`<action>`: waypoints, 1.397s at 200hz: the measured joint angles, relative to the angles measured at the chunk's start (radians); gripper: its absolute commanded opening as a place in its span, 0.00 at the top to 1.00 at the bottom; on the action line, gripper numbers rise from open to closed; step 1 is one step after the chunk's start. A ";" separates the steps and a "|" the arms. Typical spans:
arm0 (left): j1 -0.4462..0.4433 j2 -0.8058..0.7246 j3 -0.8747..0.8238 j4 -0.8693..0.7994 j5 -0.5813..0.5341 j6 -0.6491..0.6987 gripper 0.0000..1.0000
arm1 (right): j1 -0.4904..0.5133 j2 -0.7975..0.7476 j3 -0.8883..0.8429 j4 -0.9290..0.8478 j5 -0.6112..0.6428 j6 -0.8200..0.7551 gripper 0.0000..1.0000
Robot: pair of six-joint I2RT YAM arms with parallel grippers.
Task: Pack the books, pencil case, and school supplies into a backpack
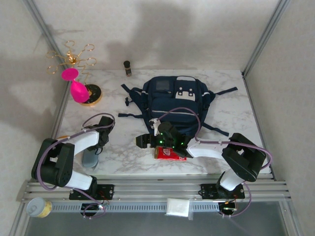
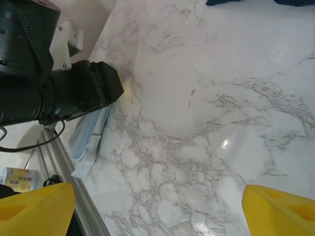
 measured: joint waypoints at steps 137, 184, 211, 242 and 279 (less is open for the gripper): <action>-0.100 -0.401 0.262 0.114 0.470 -0.173 1.00 | -0.089 -0.330 -0.040 -0.190 0.037 -0.087 0.01; -0.250 -0.352 0.330 0.398 0.680 -0.240 1.00 | -0.410 -0.569 -0.129 -0.245 -0.181 -0.033 0.01; -0.310 -0.324 0.355 0.585 0.755 -0.248 1.00 | -0.554 -0.681 -0.123 -0.283 -0.322 0.052 0.01; -0.341 -0.269 0.350 0.842 0.809 -0.328 1.00 | -0.633 -0.700 -0.122 -0.177 -0.457 0.235 0.01; -0.409 -0.139 0.370 1.098 0.814 -0.422 1.00 | -0.633 -0.638 -0.119 0.023 -0.541 0.435 0.01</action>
